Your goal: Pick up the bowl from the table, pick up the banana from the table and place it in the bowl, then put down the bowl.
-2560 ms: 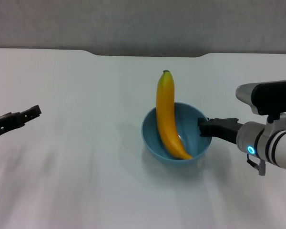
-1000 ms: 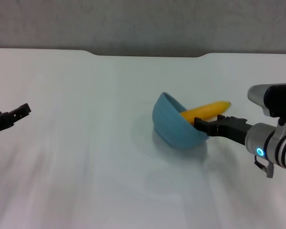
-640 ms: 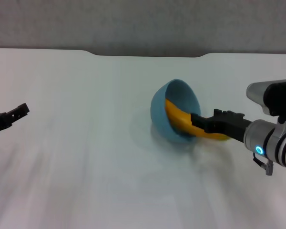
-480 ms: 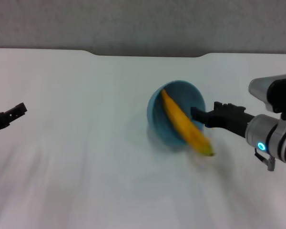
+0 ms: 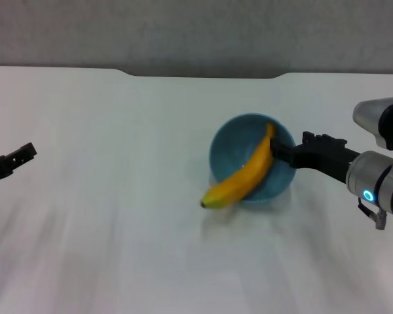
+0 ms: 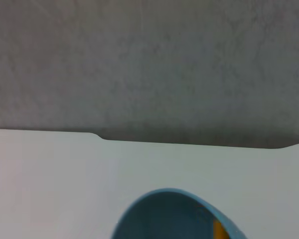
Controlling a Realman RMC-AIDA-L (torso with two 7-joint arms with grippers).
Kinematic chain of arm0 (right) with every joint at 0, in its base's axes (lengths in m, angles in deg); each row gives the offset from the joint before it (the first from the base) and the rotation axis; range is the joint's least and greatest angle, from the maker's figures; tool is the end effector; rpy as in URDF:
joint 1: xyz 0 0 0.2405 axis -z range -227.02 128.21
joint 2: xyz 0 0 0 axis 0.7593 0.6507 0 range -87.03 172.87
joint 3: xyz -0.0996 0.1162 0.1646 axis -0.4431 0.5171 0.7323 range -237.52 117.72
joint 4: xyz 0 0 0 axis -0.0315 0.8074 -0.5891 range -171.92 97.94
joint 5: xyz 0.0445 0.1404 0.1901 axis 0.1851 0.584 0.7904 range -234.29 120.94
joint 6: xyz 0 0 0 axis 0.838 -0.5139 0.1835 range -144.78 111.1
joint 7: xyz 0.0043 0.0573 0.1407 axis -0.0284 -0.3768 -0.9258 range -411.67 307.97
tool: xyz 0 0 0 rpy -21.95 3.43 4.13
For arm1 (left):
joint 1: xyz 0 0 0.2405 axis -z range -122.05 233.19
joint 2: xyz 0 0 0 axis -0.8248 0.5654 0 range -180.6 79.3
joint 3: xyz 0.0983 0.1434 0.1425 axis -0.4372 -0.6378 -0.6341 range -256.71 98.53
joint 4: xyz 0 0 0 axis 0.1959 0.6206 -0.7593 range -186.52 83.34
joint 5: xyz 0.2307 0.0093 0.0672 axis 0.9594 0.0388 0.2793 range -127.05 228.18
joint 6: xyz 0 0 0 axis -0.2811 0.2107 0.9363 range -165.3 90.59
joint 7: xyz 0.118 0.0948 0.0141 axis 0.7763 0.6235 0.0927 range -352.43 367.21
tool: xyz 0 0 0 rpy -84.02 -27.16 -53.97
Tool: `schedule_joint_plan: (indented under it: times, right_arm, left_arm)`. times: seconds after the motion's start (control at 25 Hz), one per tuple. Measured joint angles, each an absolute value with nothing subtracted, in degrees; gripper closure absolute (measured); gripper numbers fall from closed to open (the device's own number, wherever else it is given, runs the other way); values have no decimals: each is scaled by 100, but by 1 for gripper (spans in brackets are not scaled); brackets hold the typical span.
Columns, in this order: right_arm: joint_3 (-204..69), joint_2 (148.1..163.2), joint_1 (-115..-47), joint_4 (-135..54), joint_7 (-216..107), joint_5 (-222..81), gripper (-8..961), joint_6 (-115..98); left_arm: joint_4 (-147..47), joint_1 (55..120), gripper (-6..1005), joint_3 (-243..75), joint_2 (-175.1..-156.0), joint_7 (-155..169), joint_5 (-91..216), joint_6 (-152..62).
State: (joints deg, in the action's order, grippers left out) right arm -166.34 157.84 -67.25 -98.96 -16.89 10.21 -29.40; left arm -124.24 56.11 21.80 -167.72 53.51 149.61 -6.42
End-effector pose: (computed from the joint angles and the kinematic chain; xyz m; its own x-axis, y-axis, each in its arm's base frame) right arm 0.2152 0.3999 -0.0490 0.6416 -0.5020 -0.5800 -0.7641 -0.3525 -0.5402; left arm -0.3013 0.3615 0.0739 0.3327 0.4771 0.8134 0.9341 -0.0483 -0.3537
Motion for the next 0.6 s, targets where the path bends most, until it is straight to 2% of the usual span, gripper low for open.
schedule_joint_plan:
  times: [0.6]
  right_arm:
    - [-16599,15778,-6639,-9844,-1687,1021,194,-2950]
  left_arm:
    - [-12400,5615,118,2181,-16763,5371,14891,-642]
